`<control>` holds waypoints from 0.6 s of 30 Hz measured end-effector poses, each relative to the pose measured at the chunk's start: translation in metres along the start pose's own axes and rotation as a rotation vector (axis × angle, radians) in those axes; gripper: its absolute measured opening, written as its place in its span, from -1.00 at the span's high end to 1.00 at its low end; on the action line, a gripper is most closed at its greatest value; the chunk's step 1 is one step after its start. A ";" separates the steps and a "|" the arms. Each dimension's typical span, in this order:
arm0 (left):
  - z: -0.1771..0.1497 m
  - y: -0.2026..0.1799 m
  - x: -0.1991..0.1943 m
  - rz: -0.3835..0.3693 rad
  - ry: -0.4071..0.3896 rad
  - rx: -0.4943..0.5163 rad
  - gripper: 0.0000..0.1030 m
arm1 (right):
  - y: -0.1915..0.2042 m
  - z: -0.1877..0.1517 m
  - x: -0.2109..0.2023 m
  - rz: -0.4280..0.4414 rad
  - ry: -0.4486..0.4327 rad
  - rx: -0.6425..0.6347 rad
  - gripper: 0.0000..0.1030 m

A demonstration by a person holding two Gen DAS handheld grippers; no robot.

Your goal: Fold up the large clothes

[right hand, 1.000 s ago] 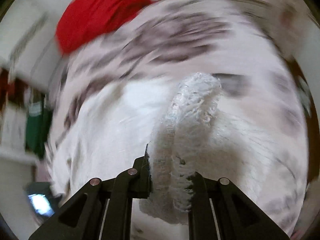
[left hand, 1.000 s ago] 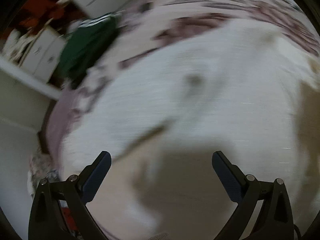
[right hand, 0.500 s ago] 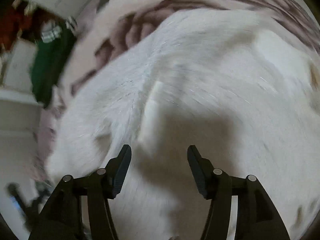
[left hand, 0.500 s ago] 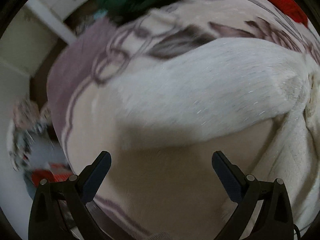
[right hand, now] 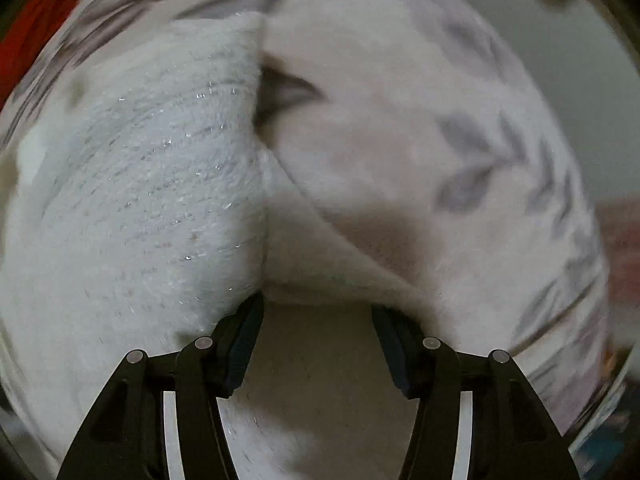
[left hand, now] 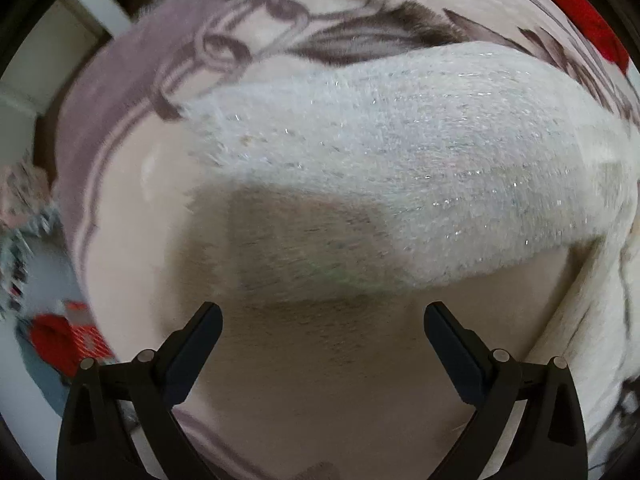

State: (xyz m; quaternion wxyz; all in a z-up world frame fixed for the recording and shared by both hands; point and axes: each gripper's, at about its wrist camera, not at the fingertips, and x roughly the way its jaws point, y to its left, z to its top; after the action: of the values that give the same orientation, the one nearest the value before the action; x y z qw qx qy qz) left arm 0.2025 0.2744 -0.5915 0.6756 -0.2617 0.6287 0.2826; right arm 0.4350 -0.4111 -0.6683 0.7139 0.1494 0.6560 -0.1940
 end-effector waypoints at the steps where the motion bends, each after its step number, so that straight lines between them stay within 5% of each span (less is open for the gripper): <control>1: 0.002 0.003 0.003 -0.026 0.012 -0.027 -1.00 | 0.002 -0.007 -0.005 -0.031 -0.012 -0.027 -0.12; 4: 0.011 0.019 0.012 -0.165 0.038 -0.143 -1.00 | 0.008 -0.041 -0.031 -0.055 -0.050 -0.090 -0.13; 7: 0.026 0.039 0.024 -0.344 0.028 -0.299 -1.00 | 0.006 -0.080 -0.059 0.044 -0.052 -0.117 -0.16; 11: 0.047 0.066 0.039 -0.471 -0.014 -0.506 -0.98 | 0.017 -0.134 -0.072 0.193 0.015 -0.125 -0.16; 13: 0.056 0.079 0.047 -0.466 -0.030 -0.610 -0.75 | 0.027 -0.152 -0.076 0.222 0.023 -0.149 -0.16; 15: 0.064 0.090 0.048 -0.411 -0.049 -0.673 -0.04 | 0.037 -0.161 -0.078 0.241 0.032 -0.190 -0.17; 18: 0.079 0.091 0.028 -0.364 -0.133 -0.648 0.69 | 0.056 -0.172 -0.076 0.257 0.039 -0.231 -0.17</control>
State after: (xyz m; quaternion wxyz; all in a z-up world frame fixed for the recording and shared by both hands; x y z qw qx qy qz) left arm 0.1945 0.3963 -0.6137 0.6361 -0.5506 0.4047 0.3584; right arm 0.3053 -0.2749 -0.6110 0.7325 0.1530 0.6630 -0.0215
